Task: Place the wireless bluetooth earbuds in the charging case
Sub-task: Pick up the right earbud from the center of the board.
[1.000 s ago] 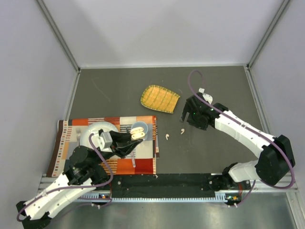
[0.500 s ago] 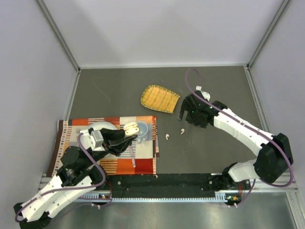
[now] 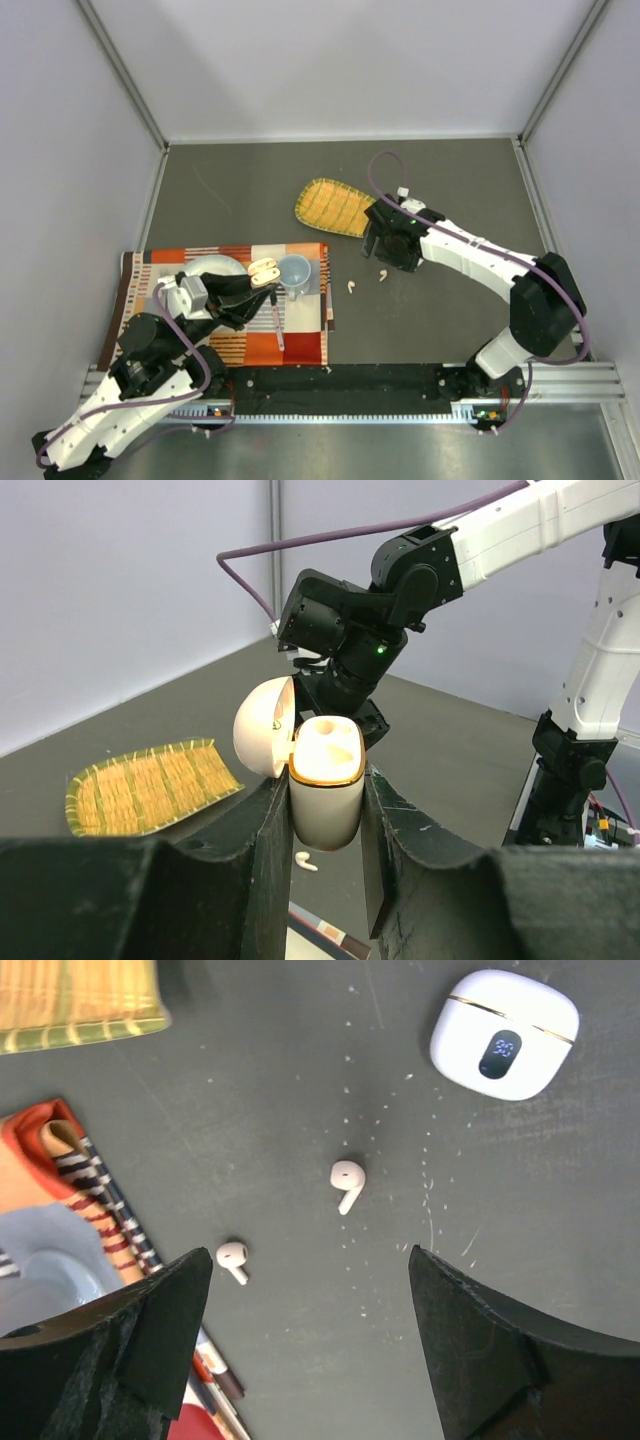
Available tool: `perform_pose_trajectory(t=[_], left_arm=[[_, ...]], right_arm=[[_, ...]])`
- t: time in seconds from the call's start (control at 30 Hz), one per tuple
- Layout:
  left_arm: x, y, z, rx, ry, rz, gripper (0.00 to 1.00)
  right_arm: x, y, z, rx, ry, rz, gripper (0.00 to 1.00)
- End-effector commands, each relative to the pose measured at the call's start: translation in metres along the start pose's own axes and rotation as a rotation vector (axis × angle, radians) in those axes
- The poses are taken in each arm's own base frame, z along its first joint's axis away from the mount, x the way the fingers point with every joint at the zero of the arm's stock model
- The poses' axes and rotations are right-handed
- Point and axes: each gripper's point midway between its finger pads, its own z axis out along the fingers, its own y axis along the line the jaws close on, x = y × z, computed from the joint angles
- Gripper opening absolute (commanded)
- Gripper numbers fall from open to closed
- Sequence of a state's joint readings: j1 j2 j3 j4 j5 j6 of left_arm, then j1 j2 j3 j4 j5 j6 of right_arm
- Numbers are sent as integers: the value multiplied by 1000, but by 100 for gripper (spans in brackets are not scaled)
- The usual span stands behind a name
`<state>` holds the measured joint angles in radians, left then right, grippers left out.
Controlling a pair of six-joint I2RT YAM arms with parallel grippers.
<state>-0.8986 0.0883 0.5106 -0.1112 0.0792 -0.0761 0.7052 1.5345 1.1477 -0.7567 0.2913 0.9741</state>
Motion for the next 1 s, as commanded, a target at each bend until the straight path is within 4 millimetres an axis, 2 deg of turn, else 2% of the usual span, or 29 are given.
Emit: perform_pose_trajectory(t=[0.0,0.13,0.33,0.97], left_arm=[[-19,2,-4,-21,-39,2,0],[-14,4,-4,-31,-24,0,0],[-10,6,-4,-38,-12,8,0],[-4,10,-7,-57,14,17,0]], right_arm=[[-4,-3,12,76,-35,67,77],[1,-3,25,109,-13,59,65],[9,-7,41,151,20,31,53],[15,-7,67,184,41,-87,45]])
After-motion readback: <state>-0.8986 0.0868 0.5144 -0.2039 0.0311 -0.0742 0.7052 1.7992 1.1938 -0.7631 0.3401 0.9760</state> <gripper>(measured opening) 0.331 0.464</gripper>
